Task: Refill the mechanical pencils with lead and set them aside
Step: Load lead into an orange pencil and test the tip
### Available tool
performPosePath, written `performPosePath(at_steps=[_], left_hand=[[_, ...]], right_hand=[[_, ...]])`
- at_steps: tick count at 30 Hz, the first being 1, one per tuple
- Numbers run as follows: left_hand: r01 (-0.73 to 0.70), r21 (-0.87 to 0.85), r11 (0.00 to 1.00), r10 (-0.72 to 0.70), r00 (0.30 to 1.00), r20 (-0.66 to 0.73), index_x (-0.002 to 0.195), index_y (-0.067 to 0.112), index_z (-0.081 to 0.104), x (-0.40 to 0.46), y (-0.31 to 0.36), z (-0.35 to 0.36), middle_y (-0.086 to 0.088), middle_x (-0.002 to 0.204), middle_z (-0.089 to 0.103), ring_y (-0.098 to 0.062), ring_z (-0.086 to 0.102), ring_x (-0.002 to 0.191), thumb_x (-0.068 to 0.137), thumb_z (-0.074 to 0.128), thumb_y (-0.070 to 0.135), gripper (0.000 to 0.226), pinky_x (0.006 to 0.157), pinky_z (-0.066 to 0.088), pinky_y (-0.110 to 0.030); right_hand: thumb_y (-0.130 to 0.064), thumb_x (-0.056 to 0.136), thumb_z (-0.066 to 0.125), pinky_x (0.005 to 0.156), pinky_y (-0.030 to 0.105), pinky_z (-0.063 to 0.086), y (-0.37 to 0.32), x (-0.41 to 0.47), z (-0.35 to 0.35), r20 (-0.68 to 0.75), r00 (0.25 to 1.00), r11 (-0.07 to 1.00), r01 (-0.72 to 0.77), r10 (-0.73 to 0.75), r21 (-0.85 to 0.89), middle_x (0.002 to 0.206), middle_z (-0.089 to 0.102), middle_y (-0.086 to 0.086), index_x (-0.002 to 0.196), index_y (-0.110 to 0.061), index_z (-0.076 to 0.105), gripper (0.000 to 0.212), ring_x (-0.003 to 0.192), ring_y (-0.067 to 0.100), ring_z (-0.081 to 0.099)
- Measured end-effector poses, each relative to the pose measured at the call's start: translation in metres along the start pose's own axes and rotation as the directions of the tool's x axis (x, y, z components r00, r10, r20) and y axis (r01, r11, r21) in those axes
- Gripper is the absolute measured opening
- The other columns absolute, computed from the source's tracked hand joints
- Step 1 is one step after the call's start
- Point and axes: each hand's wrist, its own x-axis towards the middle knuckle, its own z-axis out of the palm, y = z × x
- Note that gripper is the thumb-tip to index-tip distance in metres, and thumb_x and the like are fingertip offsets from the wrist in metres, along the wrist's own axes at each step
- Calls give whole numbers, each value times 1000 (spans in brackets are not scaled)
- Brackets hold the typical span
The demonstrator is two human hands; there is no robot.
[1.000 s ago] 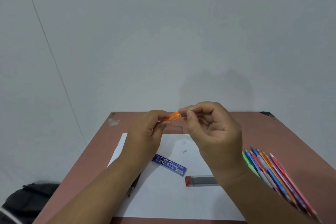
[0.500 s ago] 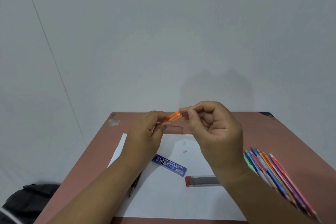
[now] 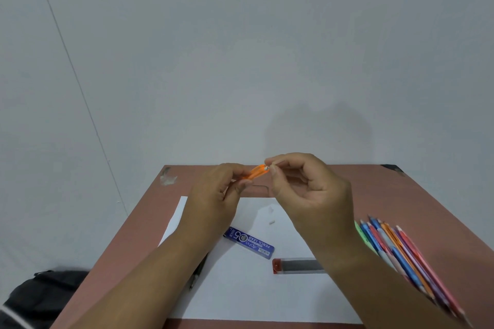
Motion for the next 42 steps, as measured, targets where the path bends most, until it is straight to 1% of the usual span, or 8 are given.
performPosePath(at_steps=[9, 14, 21, 27, 31, 35, 38, 42], left_hand=[[137, -53, 989, -137, 991, 15, 101, 32, 69, 1, -1, 0, 21, 93, 69, -6, 64, 90, 93, 70, 13, 21, 76, 46, -12], [335, -241, 911, -342, 940, 15, 92, 32, 66, 2, 2, 0, 13, 85, 71, -10, 67, 80, 93, 71, 15, 18, 74, 52, -22], [449, -361, 817, -474, 880, 21, 89, 31, 65, 5, 2, 0, 14, 80, 69, -7, 64, 69, 90, 74, 18, 16, 69, 54, -25], [412, -323, 852, -428, 904, 23, 95, 33, 67, 4, -2, 0, 19, 87, 69, -4, 64, 79, 95, 68, 16, 17, 72, 50, -16], [364, -257, 895, -376, 927, 6, 97, 40, 66, 4, -5, 0, 15, 97, 71, -4, 63, 94, 98, 64, 16, 24, 75, 44, -10], [334, -227, 915, -345, 939, -9, 97, 42, 64, 4, -7, 1, 15, 96, 68, -6, 61, 95, 99, 61, 13, 29, 77, 43, -16], [286, -199, 937, -298, 954, -32, 97, 45, 62, 4, -7, 1, 19, 95, 66, -9, 60, 96, 99, 60, 10, 35, 80, 44, -23], [245, -149, 958, -253, 967, -39, 101, 33, 67, 4, -10, 3, 20, 96, 65, -12, 60, 97, 97, 61, 8, 26, 81, 45, -26]], right_hand=[[-13, 89, 76, 76, 11, 54, 0, 1, 0, 55, 990, 990, -127, 131, -69, 92, 74, -19, 104, -20, 75, 16, 88, -1, 71], [-23, 96, 66, 68, 19, 56, 9, 6, -5, 83, 962, 898, -210, 260, -386, 84, 70, -22, 99, -31, 73, 11, 81, -2, 67], [-20, 97, 58, 70, 26, 55, 22, 16, -17, 235, 808, 652, -226, 541, -724, 89, 70, -14, 94, -29, 73, 18, 81, 7, 64], [-33, 94, 68, 72, 23, 52, 16, 15, -14, 443, 589, 634, -158, 676, -757, 96, 72, -11, 96, -29, 78, 11, 85, 7, 65], [-36, 93, 68, 81, 31, 55, 17, 8, -5, 462, 568, 611, -93, 681, -786, 100, 71, -11, 98, -30, 76, 11, 90, 12, 66], [-24, 99, 61, 63, 26, 44, 20, 8, -1, 474, 539, 587, -47, 696, -808, 99, 71, 3, 89, -19, 70, 15, 82, 18, 64], [-17, 100, 55, 59, 26, 41, 19, 8, -1, 466, 596, 600, -34, 654, -799, 97, 66, -4, 85, -22, 63, 18, 82, 18, 60], [-21, 98, 61, 70, 24, 48, 19, 8, -2, 295, 865, 809, -189, 406, -557, 83, 65, -13, 88, -25, 66, 12, 79, 7, 59]])
